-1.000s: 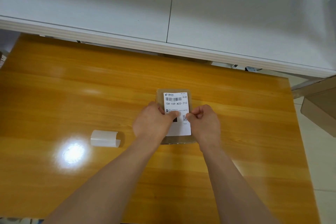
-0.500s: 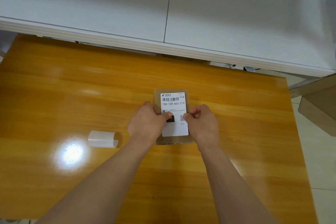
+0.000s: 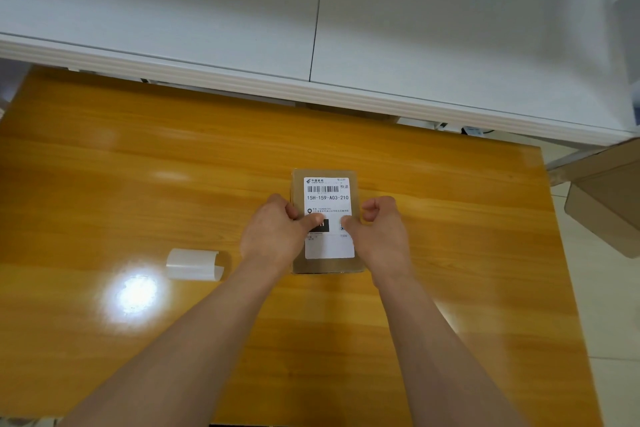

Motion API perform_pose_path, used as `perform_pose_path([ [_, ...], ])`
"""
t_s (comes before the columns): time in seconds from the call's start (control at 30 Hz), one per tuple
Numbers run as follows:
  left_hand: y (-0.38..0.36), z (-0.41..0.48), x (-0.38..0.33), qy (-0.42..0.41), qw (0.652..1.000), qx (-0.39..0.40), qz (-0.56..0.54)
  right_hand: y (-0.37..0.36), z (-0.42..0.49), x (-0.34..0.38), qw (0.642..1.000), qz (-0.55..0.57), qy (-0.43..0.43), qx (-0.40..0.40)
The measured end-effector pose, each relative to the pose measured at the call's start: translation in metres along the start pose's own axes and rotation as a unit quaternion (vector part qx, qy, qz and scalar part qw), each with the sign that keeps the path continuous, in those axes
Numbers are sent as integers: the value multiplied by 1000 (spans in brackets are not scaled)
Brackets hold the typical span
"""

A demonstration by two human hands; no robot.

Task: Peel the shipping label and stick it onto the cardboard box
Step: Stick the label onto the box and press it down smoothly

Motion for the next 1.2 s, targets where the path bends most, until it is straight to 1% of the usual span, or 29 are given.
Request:
perform_pose_path([
  [0.17, -1, 0, -1, -13, 1000, 13, -11, -16, 1, 0, 998, -16, -19, 51],
  [0.3, 2, 2, -4, -27, 999, 15, -21, -15, 2, -1, 998, -13, -23, 52],
  [0.37, 3, 4, -8, -45, 999, 3, -29, -9, 3, 1, 999, -3, -22, 36],
  [0.47, 4, 5, -18, -83, 996, -8, -41, 3, 4, 15, 1000, -14, 23, -3],
  [0.53, 4, 6, -26, -114, 993, -8, -38, 5, 3, 25, 998, -12, 58, 5],
  [0.6, 3, 5, -33, -139, 990, -1, -21, -4, 2, 30, 995, -15, 71, 62],
  [0.7, 2, 3, -40, -168, 986, 13, -2, -14, -4, 30, 988, -34, 63, 139],
  [0.87, 0, 1, -41, -181, 981, 25, 66, -15, -10, 24, 978, 27, 8, 207],
  [0.93, 0, 1, -42, -184, 978, 25, 97, -16, -9, 24, 975, 31, -7, 219],
  [1.0, -1, 1, -46, -190, 973, 27, 128, -18, -7, 26, 974, 13, -1, 225],
  [1.13, -1, 4, -52, -197, 964, 15, 179, -17, 4, 33, 976, -47, 59, 206],
  [1.2, 1, 7, -51, -191, 963, 3, 189, -14, 9, 37, 974, -102, 105, 173],
])
Point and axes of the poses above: each hand's wrist, its own z-axis towards the middle knuckle, its own y-axis out of the back of the hand, x = y × z, the point moved 8 cm from there along z, towards the middle knuckle, and after that the axes turned 2 degrees about y, right-handed, at the moved point
